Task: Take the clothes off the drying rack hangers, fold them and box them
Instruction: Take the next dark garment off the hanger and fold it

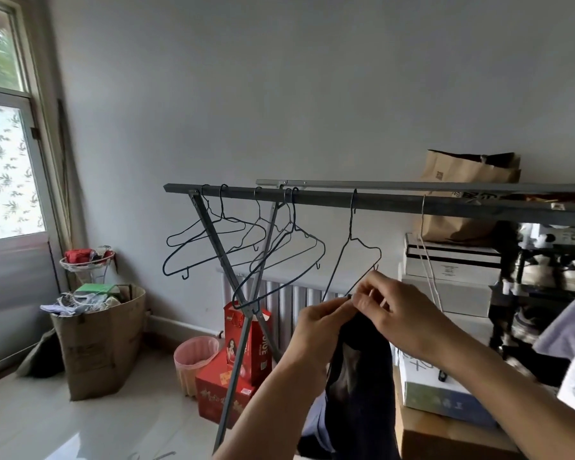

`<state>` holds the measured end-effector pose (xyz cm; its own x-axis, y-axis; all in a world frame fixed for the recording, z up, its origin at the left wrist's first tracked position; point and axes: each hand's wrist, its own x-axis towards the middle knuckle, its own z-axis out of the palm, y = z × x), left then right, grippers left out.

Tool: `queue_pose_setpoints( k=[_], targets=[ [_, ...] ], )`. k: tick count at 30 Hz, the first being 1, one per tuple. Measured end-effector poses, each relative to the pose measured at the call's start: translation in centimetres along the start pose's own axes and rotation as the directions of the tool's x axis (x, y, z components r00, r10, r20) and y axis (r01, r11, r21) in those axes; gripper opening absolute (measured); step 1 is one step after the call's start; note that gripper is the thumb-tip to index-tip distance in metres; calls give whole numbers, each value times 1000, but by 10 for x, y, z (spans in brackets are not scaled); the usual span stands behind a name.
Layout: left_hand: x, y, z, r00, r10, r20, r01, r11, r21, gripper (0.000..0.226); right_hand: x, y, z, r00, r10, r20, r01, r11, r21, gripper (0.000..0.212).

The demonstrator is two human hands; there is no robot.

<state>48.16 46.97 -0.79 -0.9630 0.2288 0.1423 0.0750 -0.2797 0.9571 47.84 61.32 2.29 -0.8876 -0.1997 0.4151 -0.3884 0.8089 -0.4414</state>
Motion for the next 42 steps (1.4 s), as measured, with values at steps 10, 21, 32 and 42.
queue_pose_setpoints(
  k=[10, 21, 32, 42],
  targets=[
    [-6, 2, 1, 998, -16, -61, 12, 998, -57, 20, -6, 16, 23, 977, 213, 28, -198, 845, 497, 20],
    [-7, -23, -11, 982, 149, -113, -110, 950, 292, 22, -15, -13, -1, 1000, 8, -9, -8, 1000, 22, 14],
    [-3, -59, -57, 982, 121, -144, 58, 531, 845, 5, -23, -7, -35, 991, -46, -128, 52, 997, 49, 15],
    [-12, -8, -91, 948, 254, -191, -35, 681, 731, 22, -45, 25, -70, 975, -2, -222, 27, 994, 109, 39]
  ],
)
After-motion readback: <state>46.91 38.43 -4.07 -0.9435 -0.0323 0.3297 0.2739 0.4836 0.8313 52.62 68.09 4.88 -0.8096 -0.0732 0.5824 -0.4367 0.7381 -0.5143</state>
